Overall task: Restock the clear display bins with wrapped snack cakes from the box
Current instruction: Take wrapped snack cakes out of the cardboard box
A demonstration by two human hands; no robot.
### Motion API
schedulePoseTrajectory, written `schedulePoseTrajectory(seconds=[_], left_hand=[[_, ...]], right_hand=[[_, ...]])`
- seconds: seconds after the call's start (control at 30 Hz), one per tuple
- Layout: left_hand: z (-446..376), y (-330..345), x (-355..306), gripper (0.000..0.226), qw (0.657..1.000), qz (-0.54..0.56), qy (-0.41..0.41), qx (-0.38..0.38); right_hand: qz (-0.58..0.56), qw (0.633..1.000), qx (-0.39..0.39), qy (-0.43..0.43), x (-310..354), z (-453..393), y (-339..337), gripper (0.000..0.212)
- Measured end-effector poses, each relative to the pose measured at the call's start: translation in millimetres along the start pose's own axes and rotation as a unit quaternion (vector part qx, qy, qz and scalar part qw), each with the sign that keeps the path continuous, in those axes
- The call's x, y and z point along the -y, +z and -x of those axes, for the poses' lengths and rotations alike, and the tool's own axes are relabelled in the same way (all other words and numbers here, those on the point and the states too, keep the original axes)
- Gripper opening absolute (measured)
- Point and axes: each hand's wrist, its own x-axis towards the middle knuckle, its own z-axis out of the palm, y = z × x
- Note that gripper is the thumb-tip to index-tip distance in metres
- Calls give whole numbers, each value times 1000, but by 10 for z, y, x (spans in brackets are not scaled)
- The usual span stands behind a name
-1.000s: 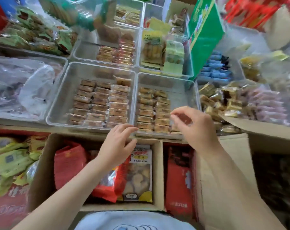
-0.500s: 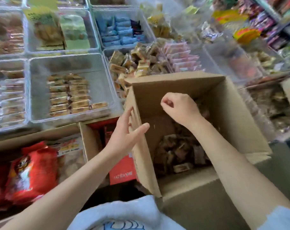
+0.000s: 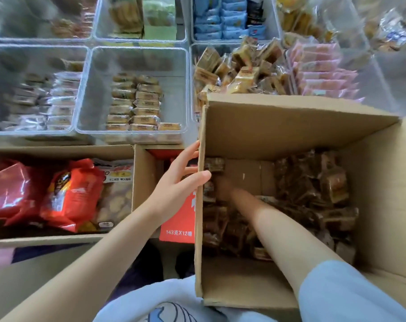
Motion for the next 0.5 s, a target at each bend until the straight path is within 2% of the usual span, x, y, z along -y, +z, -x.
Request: schedulePoseTrajectory(seconds=[0.1, 0.23, 0.37, 0.5], left_hand=[[-9, 35, 14, 78, 1000, -5, -4, -4], [-26, 60, 8, 80, 1000, -10, 1, -7], [-37, 12, 29, 83, 1000, -10, 2, -2], [-63, -34, 39, 85, 1000, -25, 6, 9]], right_hand=[[-7, 1000, 4, -11, -30, -124, 71, 47], [-31, 998, 24, -44, -403, -573, 155, 57], [-100, 994, -29, -42, 68, 131, -658, 40], [-238, 970, 20, -50, 202, 773, -1480, 28]])
